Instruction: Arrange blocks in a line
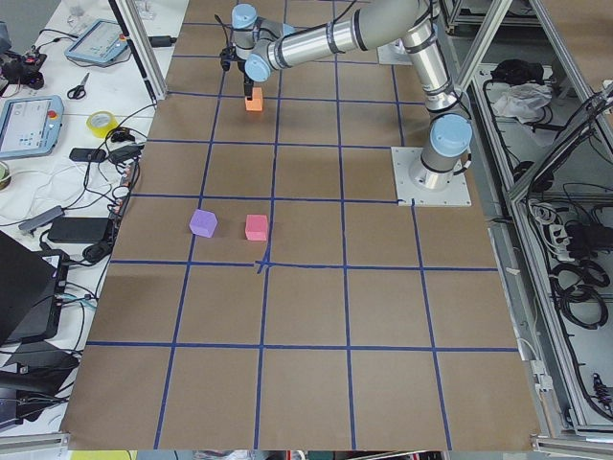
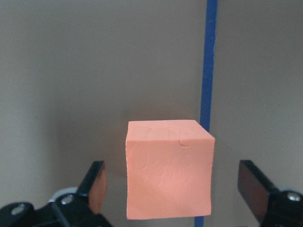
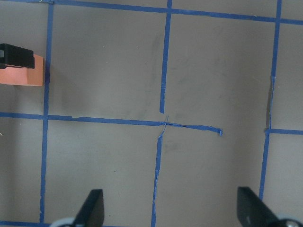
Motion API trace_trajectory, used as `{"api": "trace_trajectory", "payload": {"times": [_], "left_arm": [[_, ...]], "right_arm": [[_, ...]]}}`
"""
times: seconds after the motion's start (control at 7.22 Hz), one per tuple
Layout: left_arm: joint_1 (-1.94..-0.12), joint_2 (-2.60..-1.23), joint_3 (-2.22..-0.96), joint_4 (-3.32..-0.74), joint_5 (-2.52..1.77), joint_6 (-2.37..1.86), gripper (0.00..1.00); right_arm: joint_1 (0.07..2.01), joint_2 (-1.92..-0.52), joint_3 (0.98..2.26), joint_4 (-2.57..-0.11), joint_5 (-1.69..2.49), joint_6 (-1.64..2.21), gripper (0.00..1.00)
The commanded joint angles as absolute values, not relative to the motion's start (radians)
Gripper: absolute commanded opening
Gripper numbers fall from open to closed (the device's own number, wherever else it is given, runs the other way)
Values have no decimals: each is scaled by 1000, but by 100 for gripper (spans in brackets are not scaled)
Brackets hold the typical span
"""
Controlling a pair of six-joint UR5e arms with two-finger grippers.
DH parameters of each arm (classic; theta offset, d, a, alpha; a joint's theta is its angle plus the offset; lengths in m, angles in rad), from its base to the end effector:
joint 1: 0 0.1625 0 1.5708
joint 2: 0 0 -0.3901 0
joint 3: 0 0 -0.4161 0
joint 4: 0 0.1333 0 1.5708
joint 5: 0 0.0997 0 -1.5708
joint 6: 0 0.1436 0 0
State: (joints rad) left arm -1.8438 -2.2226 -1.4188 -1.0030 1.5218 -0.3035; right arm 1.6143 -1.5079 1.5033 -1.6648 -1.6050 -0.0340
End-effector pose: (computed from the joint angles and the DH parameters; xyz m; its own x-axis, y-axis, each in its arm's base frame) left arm -0.3269 -0.6469 0.1369 -0.9974 -0.0271 0.0669 -0.0305 0.9983 -0.0502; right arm 0.1524 -0.5479 0.4207 -0.9966 -0.0739 0.0374 -0.0772 0.9923 -0.0972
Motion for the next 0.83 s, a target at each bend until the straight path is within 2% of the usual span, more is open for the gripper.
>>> {"api": "trace_trajectory", "payload": {"times": [0.0, 0.28, 0.42, 0.55, 0.69], "left_arm": [[-1844, -2240, -1433, -1002, 1525, -324, 100], [-1844, -2246, -1434, -999, 1523, -327, 65], [-1844, -2247, -1434, -997, 1528, -319, 34], [-1842, -2234, -1422, -997, 1551, -316, 21], [-1826, -2209, -1419, -999, 1584, -298, 16]], "right_arm": [[1623, -1509, 1509, -1669, -1589, 38, 100], [1621, -1509, 1519, -1674, -1598, 89, 100], [1621, -1509, 1520, -1690, -1594, 100, 100], [1615, -1509, 1520, -1689, -1604, 97, 100], [1618, -1509, 1522, -1684, -1608, 97, 100]]}}
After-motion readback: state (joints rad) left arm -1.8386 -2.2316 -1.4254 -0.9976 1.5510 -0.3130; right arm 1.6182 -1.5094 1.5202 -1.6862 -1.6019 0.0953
